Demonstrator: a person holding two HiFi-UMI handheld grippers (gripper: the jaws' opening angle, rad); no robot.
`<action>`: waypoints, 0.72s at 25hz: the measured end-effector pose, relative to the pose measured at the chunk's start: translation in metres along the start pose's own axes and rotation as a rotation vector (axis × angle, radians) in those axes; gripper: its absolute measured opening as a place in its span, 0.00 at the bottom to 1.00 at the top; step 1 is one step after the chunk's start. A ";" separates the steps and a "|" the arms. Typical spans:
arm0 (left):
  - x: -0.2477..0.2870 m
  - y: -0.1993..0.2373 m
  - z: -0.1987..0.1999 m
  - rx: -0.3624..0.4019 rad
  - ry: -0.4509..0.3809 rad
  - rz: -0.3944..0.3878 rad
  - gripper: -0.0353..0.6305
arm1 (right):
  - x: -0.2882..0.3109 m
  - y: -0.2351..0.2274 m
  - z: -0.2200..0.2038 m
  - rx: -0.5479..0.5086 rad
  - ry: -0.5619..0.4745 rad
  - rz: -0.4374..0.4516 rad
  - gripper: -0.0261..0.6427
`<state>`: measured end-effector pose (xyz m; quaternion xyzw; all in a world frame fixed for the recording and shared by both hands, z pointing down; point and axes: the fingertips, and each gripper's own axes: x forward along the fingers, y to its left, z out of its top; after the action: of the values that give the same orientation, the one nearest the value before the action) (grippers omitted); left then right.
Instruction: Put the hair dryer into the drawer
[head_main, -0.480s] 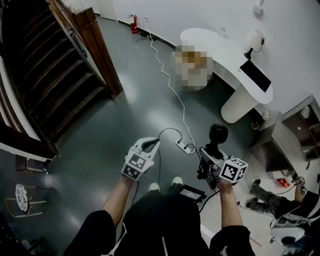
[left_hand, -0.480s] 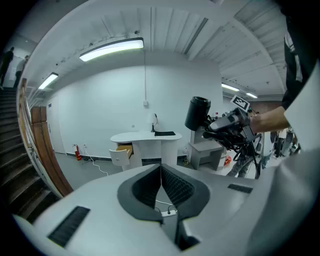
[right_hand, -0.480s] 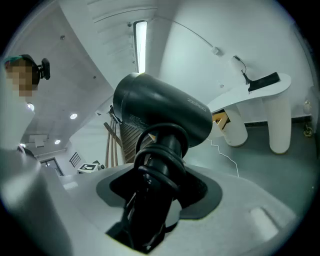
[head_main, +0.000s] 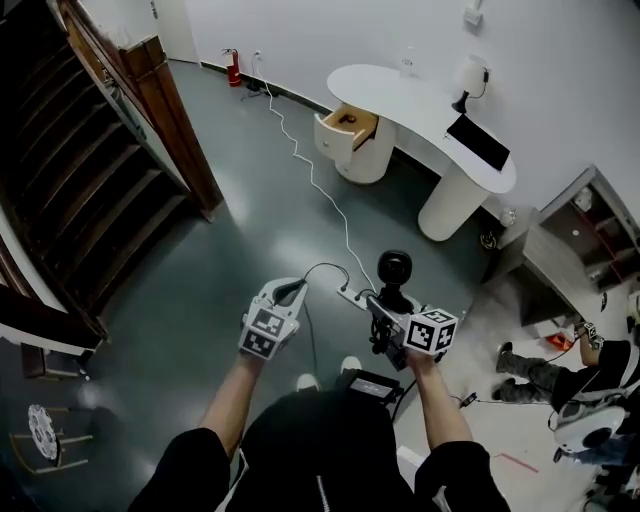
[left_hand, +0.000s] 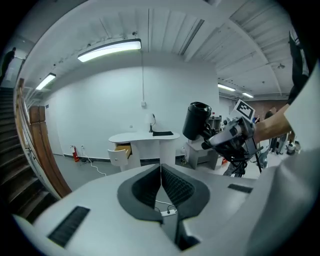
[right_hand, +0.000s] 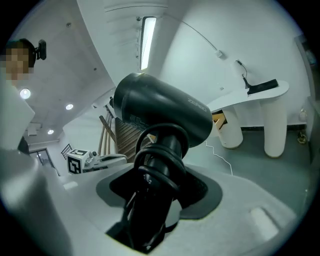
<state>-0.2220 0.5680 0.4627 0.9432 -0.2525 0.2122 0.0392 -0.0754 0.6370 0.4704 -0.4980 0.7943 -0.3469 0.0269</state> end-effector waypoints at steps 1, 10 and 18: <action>0.001 0.000 0.000 -0.002 -0.002 -0.004 0.08 | 0.003 -0.001 -0.003 -0.006 0.004 -0.009 0.39; 0.005 -0.002 0.002 0.004 -0.004 -0.043 0.08 | 0.020 0.004 -0.022 -0.035 0.044 -0.043 0.39; 0.003 0.010 0.000 -0.005 -0.005 -0.055 0.08 | 0.028 0.008 -0.009 -0.045 0.034 -0.080 0.39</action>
<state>-0.2244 0.5577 0.4634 0.9502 -0.2273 0.2080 0.0466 -0.0989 0.6217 0.4814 -0.5240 0.7816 -0.3382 -0.0117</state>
